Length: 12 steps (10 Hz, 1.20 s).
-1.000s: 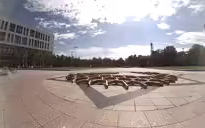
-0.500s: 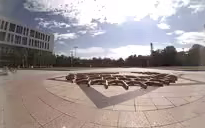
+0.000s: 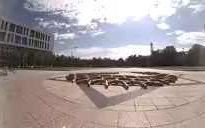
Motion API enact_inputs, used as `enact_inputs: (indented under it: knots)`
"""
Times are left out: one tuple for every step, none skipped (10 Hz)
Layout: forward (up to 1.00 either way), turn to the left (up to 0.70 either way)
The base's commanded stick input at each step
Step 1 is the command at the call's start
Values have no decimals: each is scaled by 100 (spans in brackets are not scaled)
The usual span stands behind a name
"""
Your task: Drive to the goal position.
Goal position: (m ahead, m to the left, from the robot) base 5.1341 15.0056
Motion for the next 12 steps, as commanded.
enact_inputs:
  knots:
    - [5,-1]
    - [5,-1]
    - [5,-1]
    - [5,-1]
    - [5,0]
    - [5,0]
    - [5,-1]
    - [5,0]
    - [5,0]
    - [5,-1]
    - [5,-1]
    - [5,-1]
